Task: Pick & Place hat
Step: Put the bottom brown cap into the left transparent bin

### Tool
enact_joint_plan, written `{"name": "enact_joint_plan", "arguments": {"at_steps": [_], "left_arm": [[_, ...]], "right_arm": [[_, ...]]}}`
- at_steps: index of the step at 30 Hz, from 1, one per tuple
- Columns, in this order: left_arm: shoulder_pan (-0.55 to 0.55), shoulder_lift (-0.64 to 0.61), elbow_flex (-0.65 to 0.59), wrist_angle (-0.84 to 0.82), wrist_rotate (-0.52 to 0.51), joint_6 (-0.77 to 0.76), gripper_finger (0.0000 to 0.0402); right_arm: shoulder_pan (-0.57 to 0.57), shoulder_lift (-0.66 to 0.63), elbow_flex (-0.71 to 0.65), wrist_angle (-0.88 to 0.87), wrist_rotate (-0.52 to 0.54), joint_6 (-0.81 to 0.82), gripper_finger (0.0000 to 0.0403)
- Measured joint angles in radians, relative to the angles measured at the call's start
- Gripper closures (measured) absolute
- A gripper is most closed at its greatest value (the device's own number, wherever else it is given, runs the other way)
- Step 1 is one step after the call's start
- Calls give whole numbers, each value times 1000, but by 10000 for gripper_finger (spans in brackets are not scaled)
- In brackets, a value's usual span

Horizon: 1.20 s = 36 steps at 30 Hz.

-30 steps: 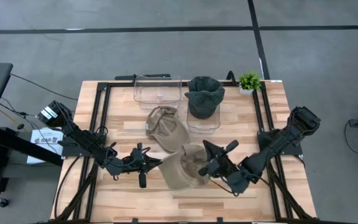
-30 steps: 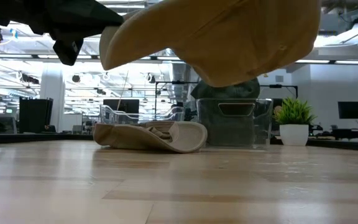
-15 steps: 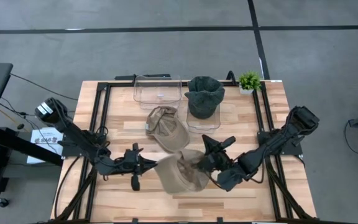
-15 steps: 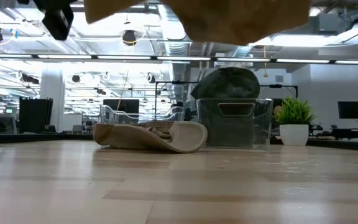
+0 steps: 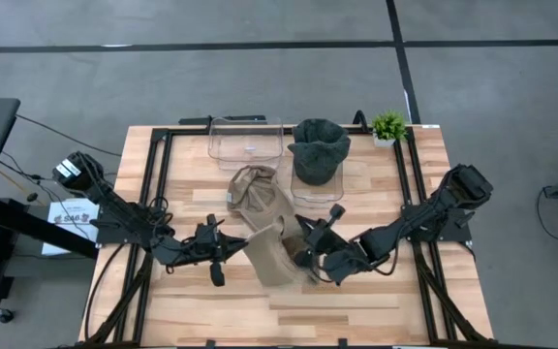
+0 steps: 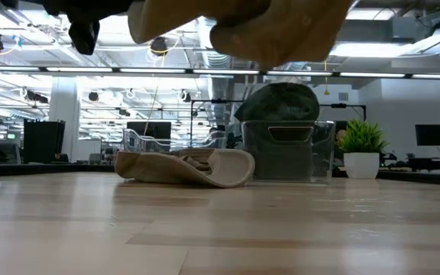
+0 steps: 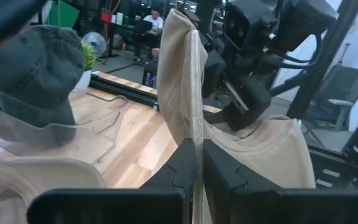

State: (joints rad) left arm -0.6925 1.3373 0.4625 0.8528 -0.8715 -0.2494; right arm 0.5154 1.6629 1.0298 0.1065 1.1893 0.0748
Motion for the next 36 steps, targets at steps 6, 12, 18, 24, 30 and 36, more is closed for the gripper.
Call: {"name": "enact_joint_plan", "arguments": {"at_steps": [6, 12, 18, 24, 30, 36], "left_arm": [[19, 7, 0, -1, 0, -2, 385], [29, 28, 0, 0, 11, -36, 385], [30, 38, 0, -22, 12, -53, 385], [26, 39, 0, -35, 11, -56, 385], [26, 39, 0, -91, -13, -73, 385], [27, 39, 0, -101, -20, -74, 385]], "right_arm": [[-49, 64, 11, 90, -59, 22, 403], [-76, 132, 91, 111, -67, -42, 403], [-79, 160, 206, 113, -64, -158, 403], [-68, 141, 278, 123, -17, -268, 403], [-16, 141, 344, 122, 46, -384, 403], [38, 139, 389, 122, 194, -524, 403]]}}
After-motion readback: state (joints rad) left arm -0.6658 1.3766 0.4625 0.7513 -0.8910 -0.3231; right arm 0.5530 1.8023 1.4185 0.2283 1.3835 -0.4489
